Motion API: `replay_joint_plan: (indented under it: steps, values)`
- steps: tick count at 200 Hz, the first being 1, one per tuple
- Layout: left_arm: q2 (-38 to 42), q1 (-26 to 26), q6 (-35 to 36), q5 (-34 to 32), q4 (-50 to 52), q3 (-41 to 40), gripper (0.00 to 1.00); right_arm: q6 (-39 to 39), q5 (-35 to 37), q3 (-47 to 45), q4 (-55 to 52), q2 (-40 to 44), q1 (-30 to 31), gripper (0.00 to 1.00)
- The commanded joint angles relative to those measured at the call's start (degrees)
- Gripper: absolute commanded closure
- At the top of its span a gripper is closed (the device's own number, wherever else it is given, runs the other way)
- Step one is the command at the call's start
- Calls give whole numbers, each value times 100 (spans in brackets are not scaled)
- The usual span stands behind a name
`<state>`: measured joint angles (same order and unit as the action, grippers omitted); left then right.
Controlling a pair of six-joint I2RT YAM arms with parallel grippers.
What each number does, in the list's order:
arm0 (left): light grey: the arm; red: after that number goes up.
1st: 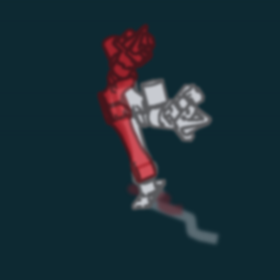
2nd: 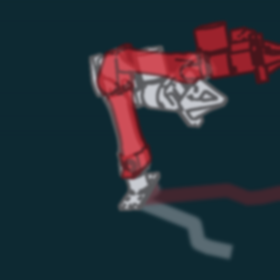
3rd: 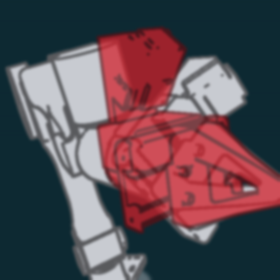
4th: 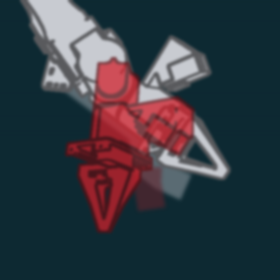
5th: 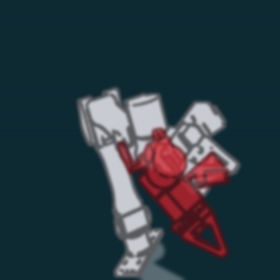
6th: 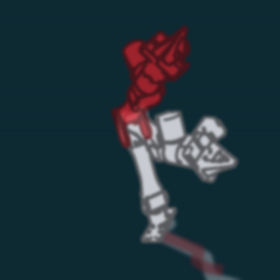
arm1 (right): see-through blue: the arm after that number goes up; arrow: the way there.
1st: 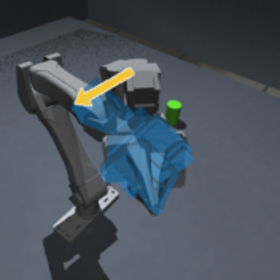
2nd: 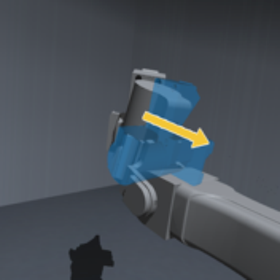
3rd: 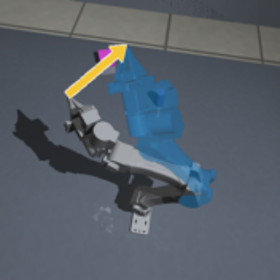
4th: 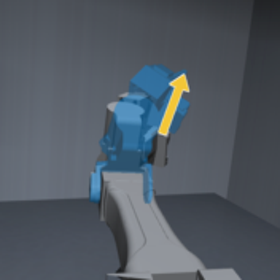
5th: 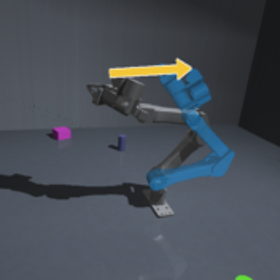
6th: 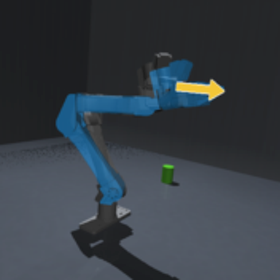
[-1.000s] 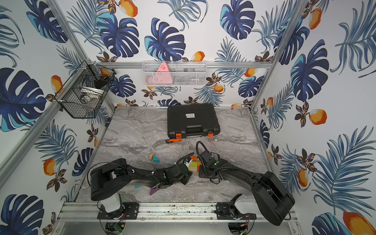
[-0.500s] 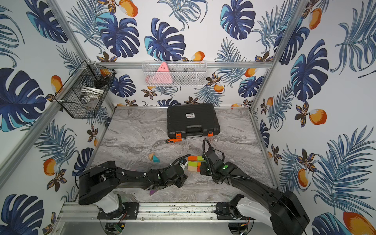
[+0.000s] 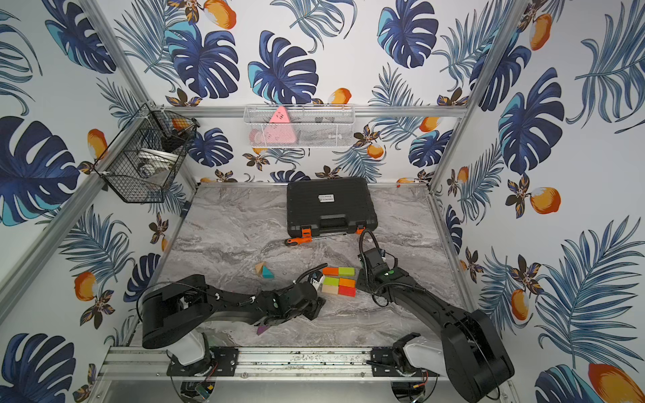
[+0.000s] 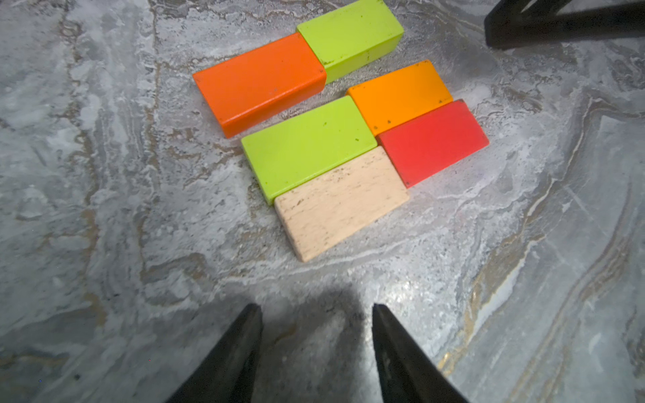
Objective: Assemble a piece of candy with building blocks
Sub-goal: Assemble the building block at the center of the board.
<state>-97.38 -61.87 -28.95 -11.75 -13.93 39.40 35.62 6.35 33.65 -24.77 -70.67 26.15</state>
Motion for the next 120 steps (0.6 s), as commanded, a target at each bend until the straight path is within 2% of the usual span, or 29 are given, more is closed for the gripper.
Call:
replay_joint_plan:
  steps: [1, 32, 120]
  values:
    - [-79, -1, -198, 395, 1004, -82, 44, -180, -269, 90, 190, -213, -162, 60]
    - [-114, -1, -176, 384, 1033, -46, 44, -299, -526, 238, 181, -598, -207, 60]
    - [-127, -1, -180, 401, 998, -46, 44, -421, -732, 351, 238, -934, -218, 61]
